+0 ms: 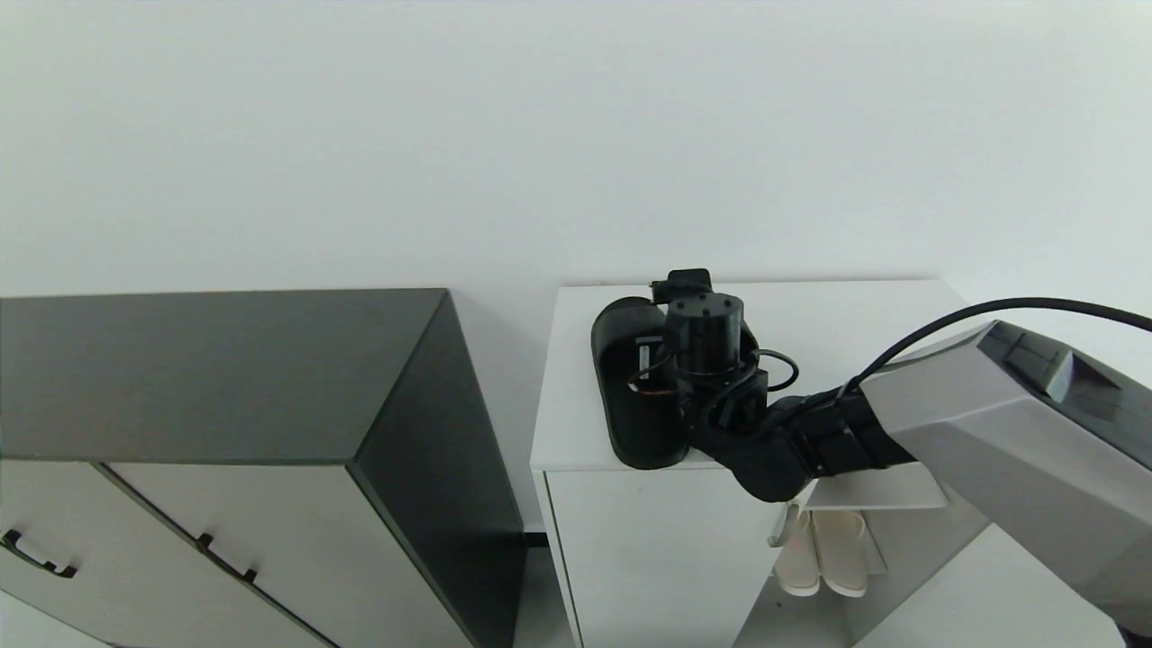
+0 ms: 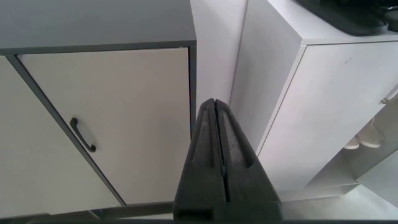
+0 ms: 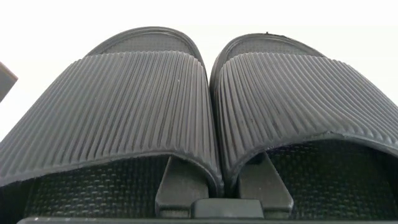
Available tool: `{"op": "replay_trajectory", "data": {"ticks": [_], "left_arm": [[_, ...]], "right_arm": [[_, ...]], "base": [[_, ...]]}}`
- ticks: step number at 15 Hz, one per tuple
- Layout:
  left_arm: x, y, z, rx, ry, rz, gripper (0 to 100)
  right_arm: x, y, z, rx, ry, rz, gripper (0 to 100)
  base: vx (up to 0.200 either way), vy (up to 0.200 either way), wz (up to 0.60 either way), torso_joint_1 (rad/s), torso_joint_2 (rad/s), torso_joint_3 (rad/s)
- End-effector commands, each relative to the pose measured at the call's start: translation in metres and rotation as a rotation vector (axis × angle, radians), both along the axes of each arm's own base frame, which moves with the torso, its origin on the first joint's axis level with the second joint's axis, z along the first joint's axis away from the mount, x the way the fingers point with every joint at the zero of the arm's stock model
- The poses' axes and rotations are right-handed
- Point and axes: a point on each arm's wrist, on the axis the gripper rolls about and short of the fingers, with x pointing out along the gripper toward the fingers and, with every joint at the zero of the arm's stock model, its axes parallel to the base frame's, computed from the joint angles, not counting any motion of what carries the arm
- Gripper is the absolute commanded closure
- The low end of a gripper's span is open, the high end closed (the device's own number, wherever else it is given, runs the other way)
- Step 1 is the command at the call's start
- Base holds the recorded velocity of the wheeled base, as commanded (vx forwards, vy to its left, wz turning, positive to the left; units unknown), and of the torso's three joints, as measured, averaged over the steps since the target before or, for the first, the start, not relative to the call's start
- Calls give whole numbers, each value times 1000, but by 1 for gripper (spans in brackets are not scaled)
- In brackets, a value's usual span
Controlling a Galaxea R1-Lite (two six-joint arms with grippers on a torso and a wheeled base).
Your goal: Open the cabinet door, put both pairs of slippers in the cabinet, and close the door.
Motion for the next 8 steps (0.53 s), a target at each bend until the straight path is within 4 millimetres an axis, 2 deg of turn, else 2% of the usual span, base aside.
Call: {"op": "replay_trajectory", "data": {"ticks": [1,2,4,6,8], "left_arm": [[0,0,0,1,0,-1,100],[0,0,0,0,0,-2,100],[0,0,0,0,-1,-1,100],[0,0,0,1,0,-1,100],[0,0,0,1,0,-1,100]], "right_arm": [[-20,-6,22,26,-27,38,100],[-30,-9,28,37,-38,66,100],[-66,-21,42,47,-45,127,100],[-93,-33,44,41,-35,163,100],[-130,-50,42,38,-26,215,100]], "base": [[0,0,0,0,0,0],[0,0,0,0,0,0],[0,0,0,0,0,0],[0,0,0,0,0,0],[0,0,0,0,0,0]]}}
